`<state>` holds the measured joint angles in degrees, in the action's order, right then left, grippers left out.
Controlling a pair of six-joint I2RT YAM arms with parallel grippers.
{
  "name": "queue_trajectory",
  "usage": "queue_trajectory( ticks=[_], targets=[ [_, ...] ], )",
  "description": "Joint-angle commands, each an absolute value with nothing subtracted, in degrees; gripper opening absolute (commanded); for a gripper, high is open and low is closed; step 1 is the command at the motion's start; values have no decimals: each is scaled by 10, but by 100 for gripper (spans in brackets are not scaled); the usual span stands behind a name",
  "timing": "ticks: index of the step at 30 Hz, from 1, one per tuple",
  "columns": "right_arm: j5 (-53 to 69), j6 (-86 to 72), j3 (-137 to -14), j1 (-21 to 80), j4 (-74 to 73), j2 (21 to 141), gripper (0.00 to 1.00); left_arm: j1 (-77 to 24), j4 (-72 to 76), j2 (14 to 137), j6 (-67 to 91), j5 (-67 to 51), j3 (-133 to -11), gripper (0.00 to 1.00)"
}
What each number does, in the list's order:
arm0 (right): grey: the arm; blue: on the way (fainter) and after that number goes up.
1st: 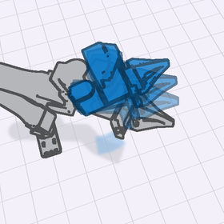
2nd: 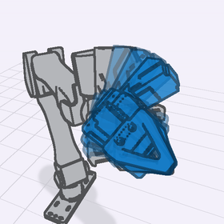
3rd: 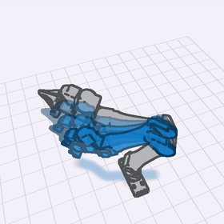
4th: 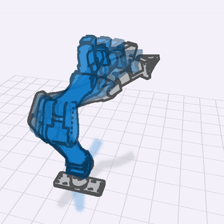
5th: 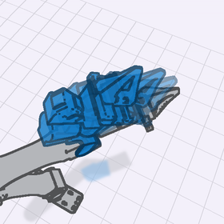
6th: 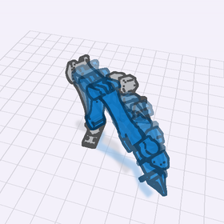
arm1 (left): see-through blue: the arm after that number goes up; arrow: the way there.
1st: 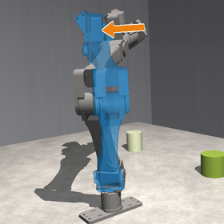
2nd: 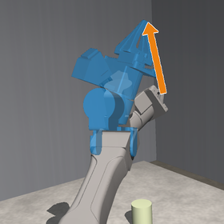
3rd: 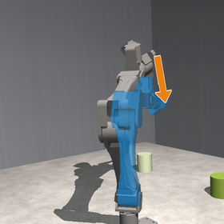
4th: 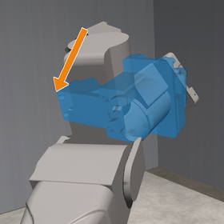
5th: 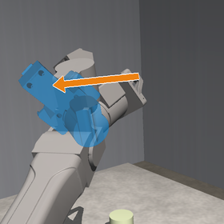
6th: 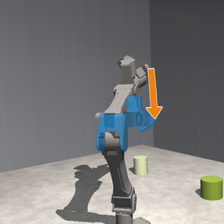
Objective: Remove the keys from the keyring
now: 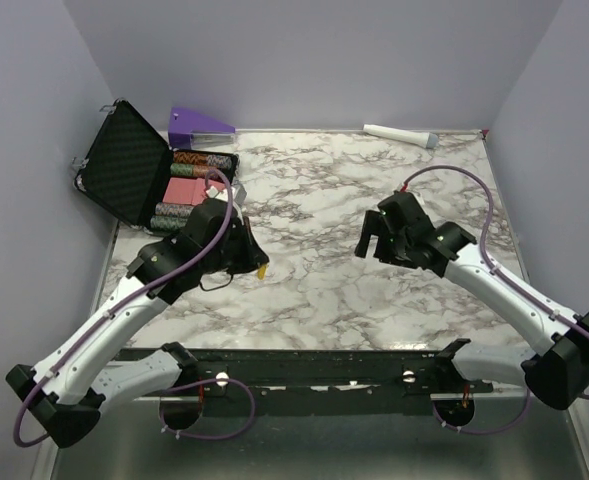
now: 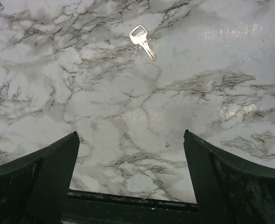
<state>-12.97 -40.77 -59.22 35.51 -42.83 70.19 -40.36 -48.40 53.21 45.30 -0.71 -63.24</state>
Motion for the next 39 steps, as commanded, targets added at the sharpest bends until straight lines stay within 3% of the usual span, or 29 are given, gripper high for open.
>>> queue_trajectory(
  ticks=[1, 13, 25, 39],
  targets=[
    [-116, -444, -584, 356, -476, 658, 99, -403, -439, 577, 425, -6, -658, 0],
    [-139, -473, -571, 356, -561, 552, 99, -389, -438, 711, 353, 13, -758, 0],
    [-148, -487, -571, 355, -574, 525, 99, -324, -527, 875, 286, 18, -962, 0],
    [-120, -492, -566, 356, -584, 512, 99, -317, -467, 919, 292, 2, -921, 0]
  ],
)
